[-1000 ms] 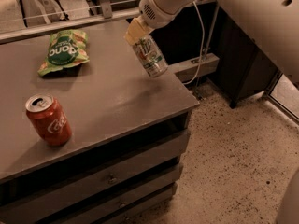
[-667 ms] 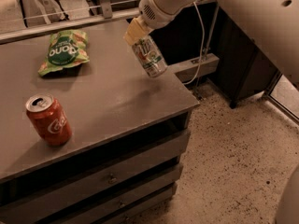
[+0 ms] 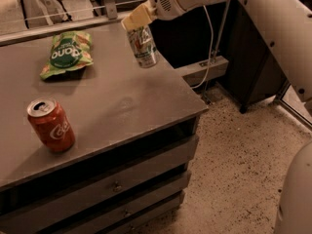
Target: Place 7up can upright
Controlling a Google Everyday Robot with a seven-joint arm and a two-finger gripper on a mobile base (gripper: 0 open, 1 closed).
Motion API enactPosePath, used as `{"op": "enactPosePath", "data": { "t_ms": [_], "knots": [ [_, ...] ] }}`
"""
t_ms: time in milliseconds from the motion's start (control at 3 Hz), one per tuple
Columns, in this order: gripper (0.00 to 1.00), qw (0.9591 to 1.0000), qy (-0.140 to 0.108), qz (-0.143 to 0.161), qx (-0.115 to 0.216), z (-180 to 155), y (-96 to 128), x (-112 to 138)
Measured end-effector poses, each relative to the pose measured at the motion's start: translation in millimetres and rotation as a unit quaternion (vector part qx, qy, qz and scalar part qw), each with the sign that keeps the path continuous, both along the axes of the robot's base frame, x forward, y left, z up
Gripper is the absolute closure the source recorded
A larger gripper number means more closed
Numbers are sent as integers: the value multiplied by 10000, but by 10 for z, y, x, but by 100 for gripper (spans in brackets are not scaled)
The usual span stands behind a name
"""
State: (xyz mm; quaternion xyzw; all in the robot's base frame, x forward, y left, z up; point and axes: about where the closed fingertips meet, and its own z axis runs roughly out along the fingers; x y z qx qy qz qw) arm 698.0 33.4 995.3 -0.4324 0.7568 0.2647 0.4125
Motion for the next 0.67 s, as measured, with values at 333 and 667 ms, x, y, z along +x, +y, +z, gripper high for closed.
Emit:
{"op": "enactPosePath", "data": {
  "t_ms": [333, 667],
  "knots": [
    [100, 9880, -393, 796, 1265, 239, 163, 99],
    [100, 9703, -700, 1355, 1879, 209, 215, 95]
  ]
}}
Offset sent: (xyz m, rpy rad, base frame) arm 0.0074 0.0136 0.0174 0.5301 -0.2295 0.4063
